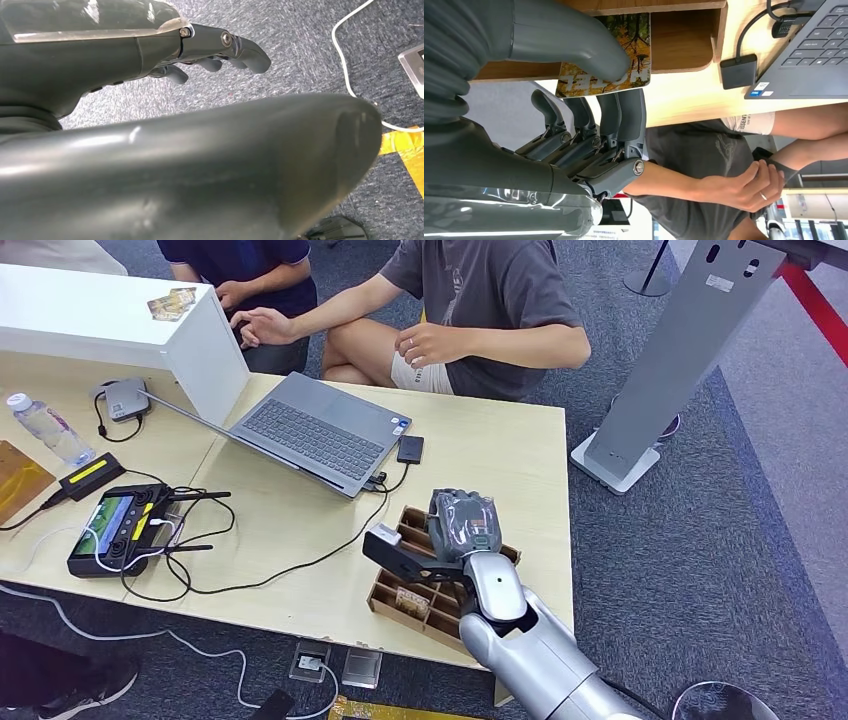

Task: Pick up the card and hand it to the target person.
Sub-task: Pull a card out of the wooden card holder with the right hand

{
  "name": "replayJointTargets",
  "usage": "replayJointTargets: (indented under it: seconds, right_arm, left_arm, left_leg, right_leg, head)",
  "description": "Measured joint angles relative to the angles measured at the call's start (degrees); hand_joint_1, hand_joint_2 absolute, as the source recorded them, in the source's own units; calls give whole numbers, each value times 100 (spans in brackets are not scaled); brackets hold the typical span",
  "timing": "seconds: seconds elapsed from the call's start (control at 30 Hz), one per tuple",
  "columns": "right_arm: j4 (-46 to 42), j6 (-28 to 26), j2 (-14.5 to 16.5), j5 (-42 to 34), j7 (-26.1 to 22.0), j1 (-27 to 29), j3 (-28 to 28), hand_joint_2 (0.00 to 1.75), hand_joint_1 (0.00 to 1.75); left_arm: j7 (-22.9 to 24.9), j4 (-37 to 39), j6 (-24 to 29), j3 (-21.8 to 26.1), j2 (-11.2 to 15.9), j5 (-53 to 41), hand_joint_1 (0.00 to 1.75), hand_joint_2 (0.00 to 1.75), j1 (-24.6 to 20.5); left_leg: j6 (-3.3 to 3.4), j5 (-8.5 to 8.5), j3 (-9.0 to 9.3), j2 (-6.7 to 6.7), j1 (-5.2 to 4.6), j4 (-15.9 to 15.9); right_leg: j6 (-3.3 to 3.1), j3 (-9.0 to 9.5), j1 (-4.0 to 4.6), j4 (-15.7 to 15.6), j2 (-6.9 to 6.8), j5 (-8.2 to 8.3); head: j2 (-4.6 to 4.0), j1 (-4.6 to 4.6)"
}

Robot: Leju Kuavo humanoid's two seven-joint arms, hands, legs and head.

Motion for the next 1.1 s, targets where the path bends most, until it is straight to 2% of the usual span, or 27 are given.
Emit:
replayJointTargets:
  seconds: [0.67,1.1]
  right_arm:
    - [193,73,124,137,-83,-182,232,175,147]
    - [209,45,121,149,36,-210,281,175,136]
  left_arm:
    - [-2,2,18,2,0,19,0,0,0]
    - [-1,0,31,2,-1,25,0,0,1]
  left_leg:
    - [0,0,-1,0,0,0]
    - [0,0,-1,0,0,0]
  right_leg:
    - [0,-1,0,1,0,0]
    - [0,-1,0,1,0,0]
  head:
    - [0,-1]
    - [0,-1]
